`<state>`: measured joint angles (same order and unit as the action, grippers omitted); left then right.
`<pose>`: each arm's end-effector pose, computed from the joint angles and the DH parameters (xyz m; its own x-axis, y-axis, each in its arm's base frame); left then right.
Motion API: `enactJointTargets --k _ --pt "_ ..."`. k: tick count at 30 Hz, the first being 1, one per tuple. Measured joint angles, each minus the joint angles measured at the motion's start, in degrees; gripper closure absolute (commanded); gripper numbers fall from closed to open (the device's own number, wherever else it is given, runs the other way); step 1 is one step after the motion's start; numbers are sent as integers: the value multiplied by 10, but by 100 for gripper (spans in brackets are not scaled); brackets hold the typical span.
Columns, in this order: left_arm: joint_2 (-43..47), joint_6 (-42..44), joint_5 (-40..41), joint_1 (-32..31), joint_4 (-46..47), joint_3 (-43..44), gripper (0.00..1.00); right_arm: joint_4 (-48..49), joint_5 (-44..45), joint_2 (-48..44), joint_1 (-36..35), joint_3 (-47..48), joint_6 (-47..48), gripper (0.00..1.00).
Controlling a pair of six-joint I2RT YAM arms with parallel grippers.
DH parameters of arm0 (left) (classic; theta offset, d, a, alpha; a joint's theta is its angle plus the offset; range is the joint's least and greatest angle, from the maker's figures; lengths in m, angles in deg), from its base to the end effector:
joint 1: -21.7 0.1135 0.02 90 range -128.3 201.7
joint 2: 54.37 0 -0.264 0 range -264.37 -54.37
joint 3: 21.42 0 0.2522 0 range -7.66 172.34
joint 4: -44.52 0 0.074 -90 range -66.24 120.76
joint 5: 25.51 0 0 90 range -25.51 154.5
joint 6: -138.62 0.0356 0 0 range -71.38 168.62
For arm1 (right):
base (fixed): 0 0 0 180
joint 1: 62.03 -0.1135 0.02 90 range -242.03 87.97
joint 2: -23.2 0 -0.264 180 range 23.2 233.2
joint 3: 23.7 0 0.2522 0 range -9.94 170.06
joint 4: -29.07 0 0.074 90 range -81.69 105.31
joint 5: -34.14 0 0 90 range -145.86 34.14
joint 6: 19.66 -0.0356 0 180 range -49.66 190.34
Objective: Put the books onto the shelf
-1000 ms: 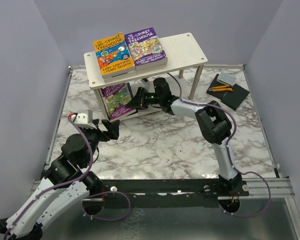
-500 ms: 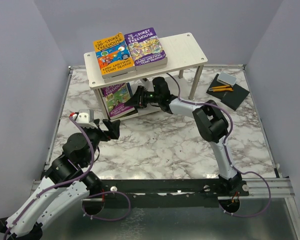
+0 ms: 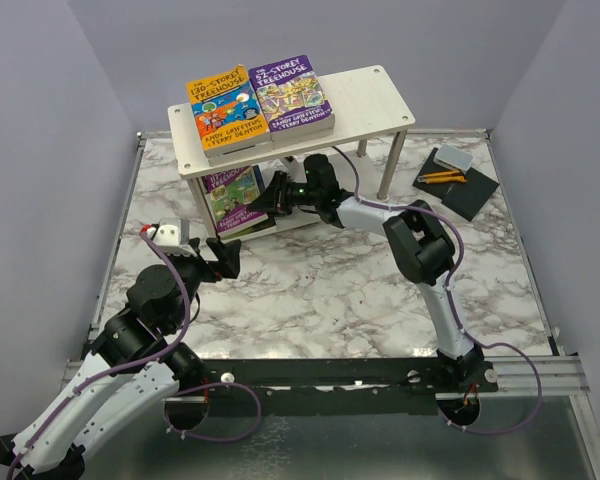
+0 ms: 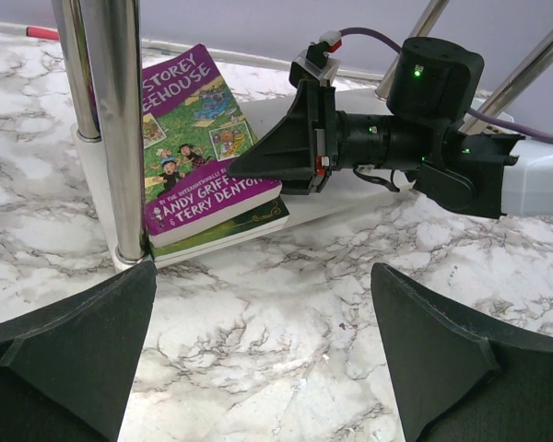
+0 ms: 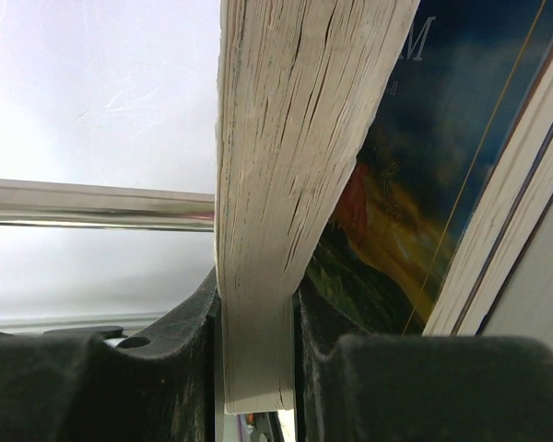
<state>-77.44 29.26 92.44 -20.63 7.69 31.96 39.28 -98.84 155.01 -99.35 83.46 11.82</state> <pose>0.0849 -0.0547 0.3323 -0.1623 -0.2483 -0.9550 0.2086 0.9373 -0.2791 0.4005 0.3358 0.1801 -0.9296 0.0759 -0.3607 -0.3367 0.2237 0.9147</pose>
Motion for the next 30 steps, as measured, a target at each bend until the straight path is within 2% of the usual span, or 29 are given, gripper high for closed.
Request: enactJointTargets --k 10,18,23,30 --pt "0 0 0 0 0 0 1 4 1 0 -2 -1 0 94" --pt "2 1 0 0 0 0 1 1 2 0 -2 -2 4 64" --pt "3 1 0 0 0 0 1 -21 9 0 -5 -2 28 52" --pt "3 1 0 0 0 0 1 -55 29 -11 -12 -1 63 45"
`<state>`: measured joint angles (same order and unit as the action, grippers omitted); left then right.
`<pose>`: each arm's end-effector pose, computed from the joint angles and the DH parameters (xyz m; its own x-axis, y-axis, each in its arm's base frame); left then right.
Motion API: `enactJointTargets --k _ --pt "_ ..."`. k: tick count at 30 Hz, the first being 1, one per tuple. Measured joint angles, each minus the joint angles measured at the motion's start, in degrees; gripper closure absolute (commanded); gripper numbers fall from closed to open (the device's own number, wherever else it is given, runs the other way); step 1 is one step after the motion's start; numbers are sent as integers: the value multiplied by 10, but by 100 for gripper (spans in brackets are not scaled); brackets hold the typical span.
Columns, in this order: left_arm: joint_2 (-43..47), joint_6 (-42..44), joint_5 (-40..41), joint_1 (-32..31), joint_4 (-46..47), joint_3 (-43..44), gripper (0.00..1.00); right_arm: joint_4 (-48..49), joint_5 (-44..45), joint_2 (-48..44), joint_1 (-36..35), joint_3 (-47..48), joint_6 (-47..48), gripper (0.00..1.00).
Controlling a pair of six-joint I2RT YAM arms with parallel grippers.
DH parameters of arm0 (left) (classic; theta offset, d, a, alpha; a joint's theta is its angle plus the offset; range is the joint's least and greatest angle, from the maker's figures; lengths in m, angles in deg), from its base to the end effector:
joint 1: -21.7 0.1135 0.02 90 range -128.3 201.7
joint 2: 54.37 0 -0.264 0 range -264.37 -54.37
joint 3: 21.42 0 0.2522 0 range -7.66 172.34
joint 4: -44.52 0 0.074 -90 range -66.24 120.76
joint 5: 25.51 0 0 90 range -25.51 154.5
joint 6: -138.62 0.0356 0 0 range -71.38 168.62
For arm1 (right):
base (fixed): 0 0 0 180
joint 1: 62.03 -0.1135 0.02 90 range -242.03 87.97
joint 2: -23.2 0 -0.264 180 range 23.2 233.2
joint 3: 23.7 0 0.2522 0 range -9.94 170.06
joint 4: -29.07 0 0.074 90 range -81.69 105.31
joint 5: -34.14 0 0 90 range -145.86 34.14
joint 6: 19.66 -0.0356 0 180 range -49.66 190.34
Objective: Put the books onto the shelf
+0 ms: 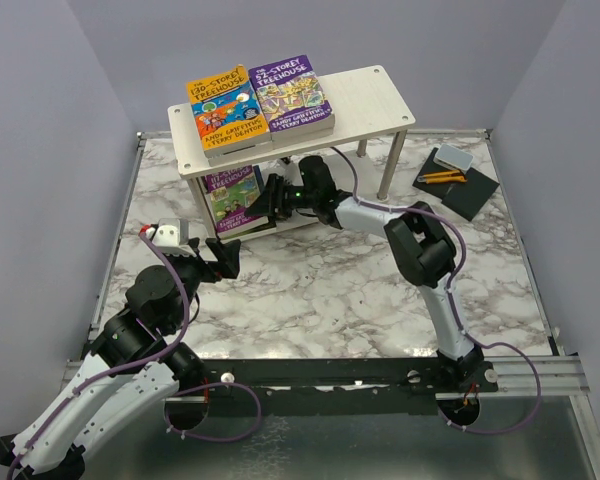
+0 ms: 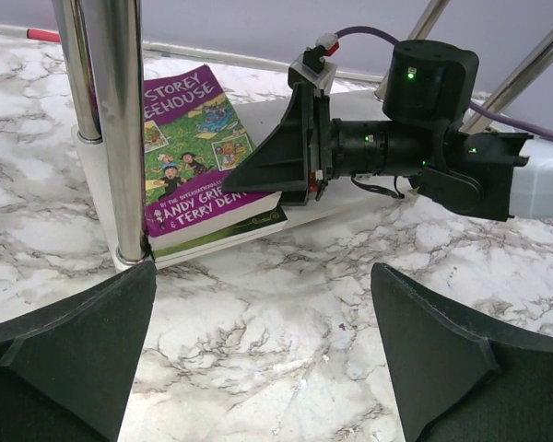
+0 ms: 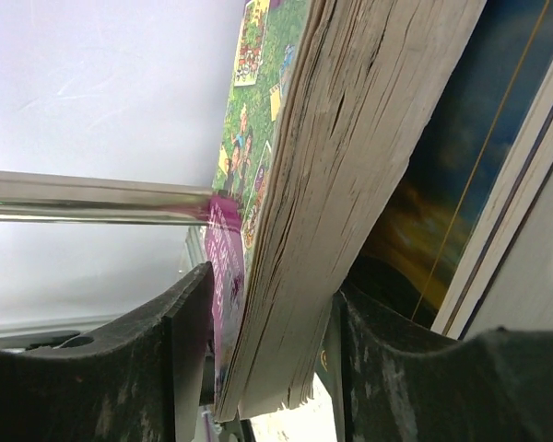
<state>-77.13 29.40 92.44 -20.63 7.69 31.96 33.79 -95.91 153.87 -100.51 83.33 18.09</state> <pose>0.0840 -0.0539 0.3327 -0.1579 -0.2495 -0.9554 0.2101 0.9369 -0.2794 0.3919 0.3408 0.1798 -0.9088 0.0508 -0.4142 -0.3826 0.2945 0.8757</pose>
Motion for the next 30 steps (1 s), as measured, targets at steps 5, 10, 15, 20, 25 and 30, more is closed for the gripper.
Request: enactJointTargets --k 5,10,15,20,25,30 --pt "0 0 0 0 0 0 1 -52 37 -24 -6 0 32 40" --pt "0 0 0 0 0 0 1 -96 84 -48 -9 -4 59 36" --pt "0 0 0 2 0 0 1 -125 132 -73 -9 -16 72 34" --pt "0 0 0 4 0 0 1 -133 188 -100 -9 -43 76 34" --pt "1 0 0 4 0 0 1 -129 239 -121 -9 -68 75 40" --pt "1 0 0 4 0 0 1 -112 269 -123 -9 -70 73 51"
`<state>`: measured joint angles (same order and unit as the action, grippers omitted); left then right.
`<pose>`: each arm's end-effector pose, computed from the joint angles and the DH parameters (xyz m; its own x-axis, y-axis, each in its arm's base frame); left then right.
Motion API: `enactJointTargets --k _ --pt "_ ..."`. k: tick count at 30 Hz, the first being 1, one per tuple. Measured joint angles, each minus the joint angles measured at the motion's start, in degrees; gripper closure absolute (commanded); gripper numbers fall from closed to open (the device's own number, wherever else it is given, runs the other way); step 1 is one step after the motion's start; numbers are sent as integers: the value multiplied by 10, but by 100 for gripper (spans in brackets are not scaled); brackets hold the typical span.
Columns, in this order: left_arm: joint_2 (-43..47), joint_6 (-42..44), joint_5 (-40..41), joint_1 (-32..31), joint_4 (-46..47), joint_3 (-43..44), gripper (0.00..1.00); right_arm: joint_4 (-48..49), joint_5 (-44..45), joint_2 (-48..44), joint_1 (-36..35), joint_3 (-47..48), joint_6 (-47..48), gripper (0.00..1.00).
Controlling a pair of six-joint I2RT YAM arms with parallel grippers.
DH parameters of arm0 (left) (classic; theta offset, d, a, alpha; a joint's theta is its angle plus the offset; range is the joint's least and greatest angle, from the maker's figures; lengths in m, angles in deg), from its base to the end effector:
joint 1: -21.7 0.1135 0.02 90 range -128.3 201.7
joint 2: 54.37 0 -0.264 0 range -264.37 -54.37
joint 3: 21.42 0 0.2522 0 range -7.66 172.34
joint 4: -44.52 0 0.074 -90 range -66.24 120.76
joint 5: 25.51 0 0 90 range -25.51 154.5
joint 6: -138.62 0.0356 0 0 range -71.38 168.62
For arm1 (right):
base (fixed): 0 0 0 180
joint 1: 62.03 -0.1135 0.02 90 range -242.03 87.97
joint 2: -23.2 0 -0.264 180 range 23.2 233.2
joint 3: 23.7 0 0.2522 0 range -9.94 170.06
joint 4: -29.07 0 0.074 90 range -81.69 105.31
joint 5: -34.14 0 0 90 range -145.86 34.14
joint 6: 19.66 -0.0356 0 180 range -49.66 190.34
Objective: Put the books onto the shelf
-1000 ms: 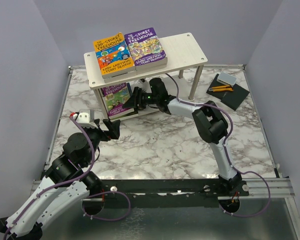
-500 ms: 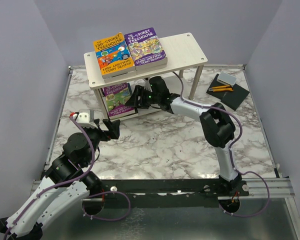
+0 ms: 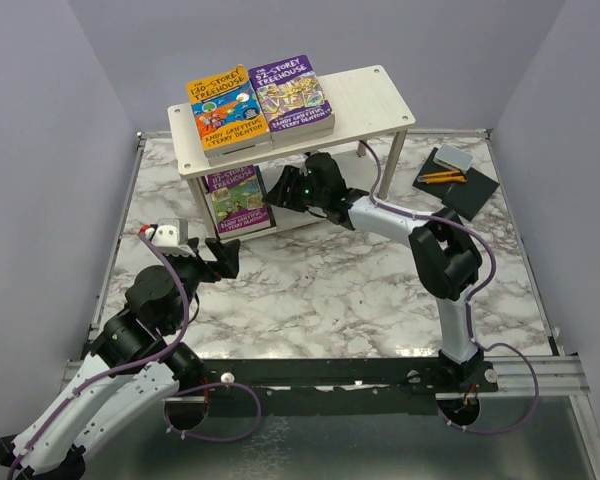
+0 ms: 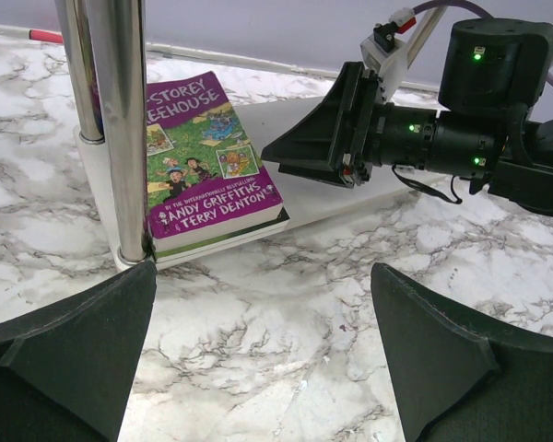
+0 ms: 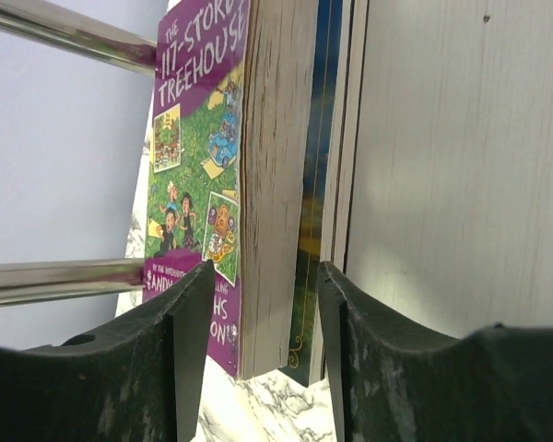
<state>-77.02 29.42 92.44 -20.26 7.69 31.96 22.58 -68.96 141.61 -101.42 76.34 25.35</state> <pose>0.0840 -0.0531 0.3328 -0.1549 -0.2514 -0.9554 0.2045 0.9380 -0.2800 0.3686 0.3131 0.2205 -0.7791 0.2512 -0.5743 -0.3198 0.6287 0.7089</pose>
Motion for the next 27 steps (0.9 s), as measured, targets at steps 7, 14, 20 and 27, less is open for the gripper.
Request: enactJointTargets --k 7,14,20,27 --pt "3 0 0 0 0 0 1 10 9 2 0 23 0 59" --pt "3 0 0 0 0 0 1 19 8 43 0 80 -1 63" --pt "3 0 0 0 0 0 1 21 6 64 0 100 -4 66" --pt "3 0 0 0 0 0 1 21 1 84 0 110 -5 67"
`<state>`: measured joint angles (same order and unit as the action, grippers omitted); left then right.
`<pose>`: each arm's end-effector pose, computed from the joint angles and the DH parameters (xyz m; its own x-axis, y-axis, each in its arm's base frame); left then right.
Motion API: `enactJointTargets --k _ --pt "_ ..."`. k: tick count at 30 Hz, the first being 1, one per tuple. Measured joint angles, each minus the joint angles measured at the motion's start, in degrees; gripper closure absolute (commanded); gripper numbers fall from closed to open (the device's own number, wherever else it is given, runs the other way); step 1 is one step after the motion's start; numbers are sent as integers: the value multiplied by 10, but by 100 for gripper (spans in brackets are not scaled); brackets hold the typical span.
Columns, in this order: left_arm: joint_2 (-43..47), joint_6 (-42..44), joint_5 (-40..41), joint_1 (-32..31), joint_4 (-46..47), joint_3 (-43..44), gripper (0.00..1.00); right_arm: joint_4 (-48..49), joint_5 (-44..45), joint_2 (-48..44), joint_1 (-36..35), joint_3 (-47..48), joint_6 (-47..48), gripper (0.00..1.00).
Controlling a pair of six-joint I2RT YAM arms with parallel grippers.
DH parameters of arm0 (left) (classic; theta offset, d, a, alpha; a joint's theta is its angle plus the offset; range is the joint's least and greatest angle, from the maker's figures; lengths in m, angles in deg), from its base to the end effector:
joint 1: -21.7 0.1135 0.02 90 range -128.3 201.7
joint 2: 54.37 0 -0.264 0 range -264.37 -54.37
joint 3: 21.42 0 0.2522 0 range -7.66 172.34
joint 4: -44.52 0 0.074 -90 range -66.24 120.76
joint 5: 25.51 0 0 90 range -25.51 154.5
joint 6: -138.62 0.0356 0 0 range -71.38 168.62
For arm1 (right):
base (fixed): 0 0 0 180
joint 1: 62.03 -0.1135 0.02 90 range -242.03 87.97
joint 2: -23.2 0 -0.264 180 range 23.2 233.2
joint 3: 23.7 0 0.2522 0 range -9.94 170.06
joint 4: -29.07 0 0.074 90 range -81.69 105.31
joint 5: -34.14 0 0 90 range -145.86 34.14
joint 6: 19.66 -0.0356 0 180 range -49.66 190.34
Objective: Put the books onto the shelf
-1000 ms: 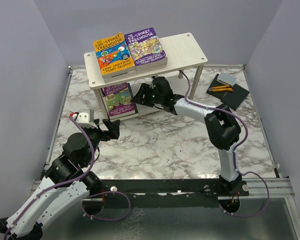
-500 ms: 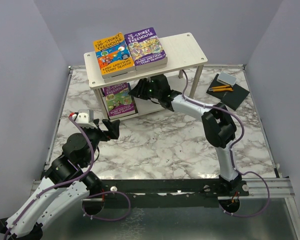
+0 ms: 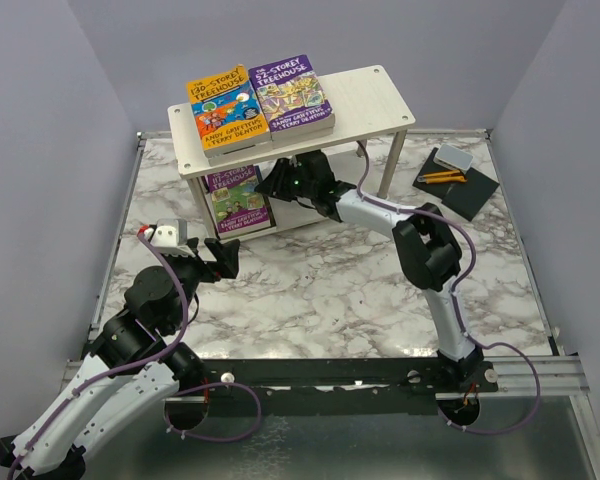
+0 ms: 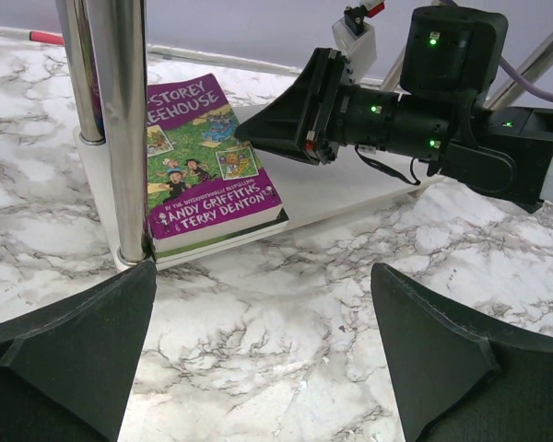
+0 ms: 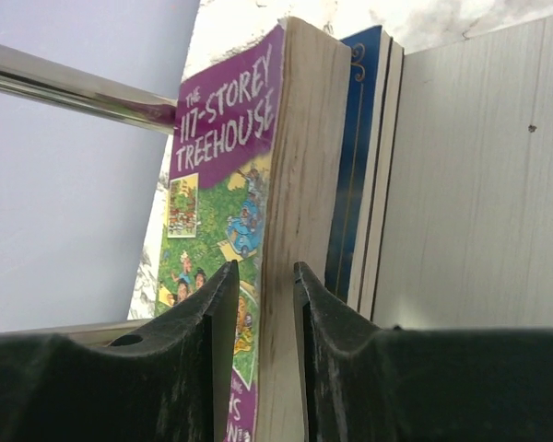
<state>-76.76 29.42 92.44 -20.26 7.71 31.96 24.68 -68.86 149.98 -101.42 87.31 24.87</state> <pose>0.0833 -0.0525 0.3332 -0.1514 -0.2545 -0.9551 0.2055 0.9371 -0.2823 0.3990 0.3380 0.2189 -0.7439 0.2879 -0.6030 -0.3582 0.5900 0.7236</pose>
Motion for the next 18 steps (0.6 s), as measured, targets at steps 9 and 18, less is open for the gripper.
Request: enactJointTargets --k 9,18 --pt "-1 0 0 0 0 0 1 0 -10 12 0 2 -1 79" --pt "-5 0 0 2 0 0 1 0 -13 12 0 4 6 69"
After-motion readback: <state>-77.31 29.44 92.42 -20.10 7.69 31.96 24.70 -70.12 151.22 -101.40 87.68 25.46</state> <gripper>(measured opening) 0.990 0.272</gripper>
